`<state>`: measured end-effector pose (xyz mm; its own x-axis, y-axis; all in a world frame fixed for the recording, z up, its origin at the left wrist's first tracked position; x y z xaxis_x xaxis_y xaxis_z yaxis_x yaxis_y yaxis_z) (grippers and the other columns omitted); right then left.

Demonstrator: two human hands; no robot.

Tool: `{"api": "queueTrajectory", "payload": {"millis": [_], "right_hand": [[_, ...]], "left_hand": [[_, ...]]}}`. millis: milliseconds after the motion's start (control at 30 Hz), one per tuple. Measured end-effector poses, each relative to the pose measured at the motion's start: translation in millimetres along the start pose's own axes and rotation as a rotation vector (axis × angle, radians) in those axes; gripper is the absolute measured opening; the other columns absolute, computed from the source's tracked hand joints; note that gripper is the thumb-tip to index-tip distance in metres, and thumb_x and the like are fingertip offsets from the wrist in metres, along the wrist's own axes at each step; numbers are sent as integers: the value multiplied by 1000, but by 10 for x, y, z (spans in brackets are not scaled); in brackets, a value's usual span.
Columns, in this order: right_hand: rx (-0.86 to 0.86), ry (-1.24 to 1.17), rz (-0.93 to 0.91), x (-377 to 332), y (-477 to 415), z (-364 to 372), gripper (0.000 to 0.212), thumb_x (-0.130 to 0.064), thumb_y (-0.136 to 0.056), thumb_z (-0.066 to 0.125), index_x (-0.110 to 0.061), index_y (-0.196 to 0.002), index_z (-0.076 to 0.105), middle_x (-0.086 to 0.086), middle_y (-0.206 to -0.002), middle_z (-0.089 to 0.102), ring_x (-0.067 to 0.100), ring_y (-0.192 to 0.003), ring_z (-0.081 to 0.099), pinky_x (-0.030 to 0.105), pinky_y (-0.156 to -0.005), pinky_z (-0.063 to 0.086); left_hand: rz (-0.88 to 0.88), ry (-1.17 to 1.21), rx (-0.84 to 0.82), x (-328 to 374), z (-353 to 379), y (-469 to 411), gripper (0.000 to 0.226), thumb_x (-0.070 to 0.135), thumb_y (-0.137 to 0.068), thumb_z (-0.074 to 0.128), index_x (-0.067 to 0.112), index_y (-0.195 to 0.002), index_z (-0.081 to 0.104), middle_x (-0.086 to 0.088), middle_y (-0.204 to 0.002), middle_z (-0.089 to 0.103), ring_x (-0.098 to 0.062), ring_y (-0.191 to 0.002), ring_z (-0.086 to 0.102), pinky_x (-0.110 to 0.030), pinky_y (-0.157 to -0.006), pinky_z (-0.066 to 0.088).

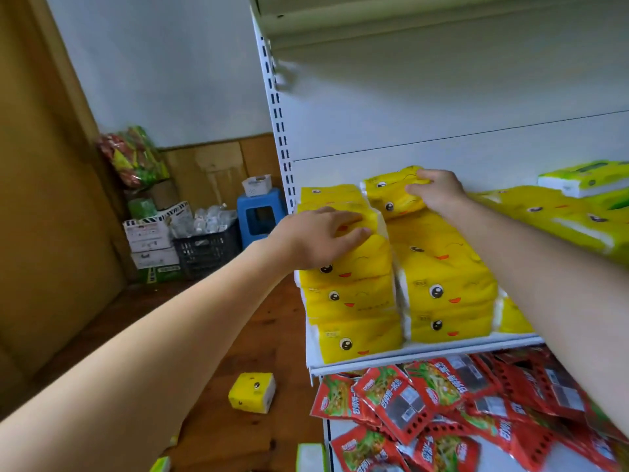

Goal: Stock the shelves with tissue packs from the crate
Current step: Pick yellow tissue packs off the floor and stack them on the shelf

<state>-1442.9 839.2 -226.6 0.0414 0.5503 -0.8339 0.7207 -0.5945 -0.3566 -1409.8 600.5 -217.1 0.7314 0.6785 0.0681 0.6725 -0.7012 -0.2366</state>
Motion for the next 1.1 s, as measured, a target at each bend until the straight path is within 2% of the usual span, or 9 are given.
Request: {"api": "queueTrajectory", "payload": {"millis": [167,300,433,600,767,933,1033,1100], "right_hand": [[-119,147,-7,47,-59,199,69,-22,-85,67,-8,-143,33,14,-146,37,29,-130,40,33,-102,35],[-54,296,-98,10,-54,167,70,-27,-85,67,-7,-143,33,18,-147,34,32,-133,35,36,-105,32],[-28,439,-146,-89,39,67,70,-31,-85,65,-13,-143,31,17,-145,33,33,-132,36,40,-104,34],[58,396,-336,-487,228,-96,54,-28,-90,56,-15,-140,38,10,-147,33,28,-133,35,37,-106,32],[-70,341,-582,-1204,743,148,50,-27,-90,57,-15,-137,43,7,-142,41,21,-129,40,24,-103,29],[-295,366,-795,-1799,1521,795,50,-29,-90,57,-17,-137,44,4,-144,41,18,-131,39,24,-104,29],[-397,370,-869,-2063,1944,1248,49,-33,-91,55,-22,-138,43,-1,-147,37,13,-132,37,20,-101,26],[-455,289,-865,-2128,2201,1598,49,-34,-92,54,-23,-138,42,-4,-146,38,11,-131,38,17,-98,26]], "left_hand": [[7,-26,10,-1,-7,13,55,59,-93,28,36,-144,32,6,-150,33,-21,-134,37,-40,-109,33],[9,-28,16,-12,-12,-3,56,59,-92,28,36,-143,32,6,-150,35,-21,-134,38,-43,-108,35],[13,33,92,-48,-83,20,56,59,-92,30,35,-142,34,3,-146,41,-20,-132,41,-41,-105,39],[-28,161,267,-284,-303,213,49,49,-97,33,27,-139,42,0,-144,44,-19,-132,42,-34,-103,36],[-165,128,257,-863,-317,501,50,46,-98,31,21,-140,43,-2,-143,47,-22,-130,44,-32,-101,36],[-258,127,232,-1389,-70,827,47,41,-100,32,19,-140,44,-3,-143,46,-23,-130,43,-30,-101,35],[-343,122,184,-1833,192,1088,49,46,-99,31,23,-141,40,-3,-144,45,-24,-130,44,-34,-101,37],[-411,113,143,-2174,434,1309,49,47,-99,31,25,-141,40,-2,-144,44,-24,-130,42,-36,-102,37]]}}
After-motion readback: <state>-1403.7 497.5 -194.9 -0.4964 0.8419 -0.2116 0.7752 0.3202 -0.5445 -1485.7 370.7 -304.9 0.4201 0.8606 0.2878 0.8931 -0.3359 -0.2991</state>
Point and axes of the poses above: each hand's wrist, its own y-axis away from the middle knuckle, its own z-axis out of the palm, x = y × z, the point moved 6 cm from there along -y, towards the middle knuckle
